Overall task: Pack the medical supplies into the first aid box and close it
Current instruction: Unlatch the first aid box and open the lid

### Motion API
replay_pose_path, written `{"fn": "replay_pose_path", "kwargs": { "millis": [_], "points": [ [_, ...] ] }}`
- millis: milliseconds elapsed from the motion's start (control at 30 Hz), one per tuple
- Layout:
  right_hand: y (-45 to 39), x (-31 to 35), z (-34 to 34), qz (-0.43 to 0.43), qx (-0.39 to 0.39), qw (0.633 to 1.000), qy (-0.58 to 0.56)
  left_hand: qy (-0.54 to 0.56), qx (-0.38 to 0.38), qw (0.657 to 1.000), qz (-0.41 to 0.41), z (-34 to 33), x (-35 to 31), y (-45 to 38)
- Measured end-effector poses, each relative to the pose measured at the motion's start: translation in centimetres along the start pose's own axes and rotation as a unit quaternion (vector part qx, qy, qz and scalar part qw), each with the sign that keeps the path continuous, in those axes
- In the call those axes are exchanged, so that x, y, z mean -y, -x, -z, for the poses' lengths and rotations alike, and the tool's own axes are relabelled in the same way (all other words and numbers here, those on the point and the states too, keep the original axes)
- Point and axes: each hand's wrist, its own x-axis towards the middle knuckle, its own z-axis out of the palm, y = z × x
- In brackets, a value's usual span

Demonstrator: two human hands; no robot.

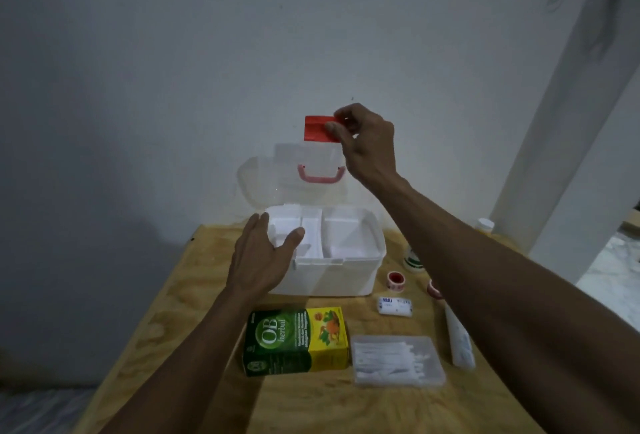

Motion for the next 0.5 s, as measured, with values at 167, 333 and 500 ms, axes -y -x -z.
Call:
{"fn": "replay_pose_path", "kwargs": {
  "millis": [167, 333, 500],
  "points": [
    [-2.7, -1.4, -2.0, -0.023, 0.000, 0.999, 0.026, 0.005, 0.008, 1.000, 0.001, -0.1, 0.0, -0.4],
    [-3.7, -2.9, -3.4, -0.022, 0.001, 0.998, 0.062, 0.019, 0.011, 1.000, -0.009, -0.2, 0.6, -1.1],
    [-3.8, -3.8, -3.9, -0.014, -0.022, 0.997, 0.077, 0.006, 0.017, 1.000, 0.002, -0.2, 0.6, -1.2]
  ]
}}
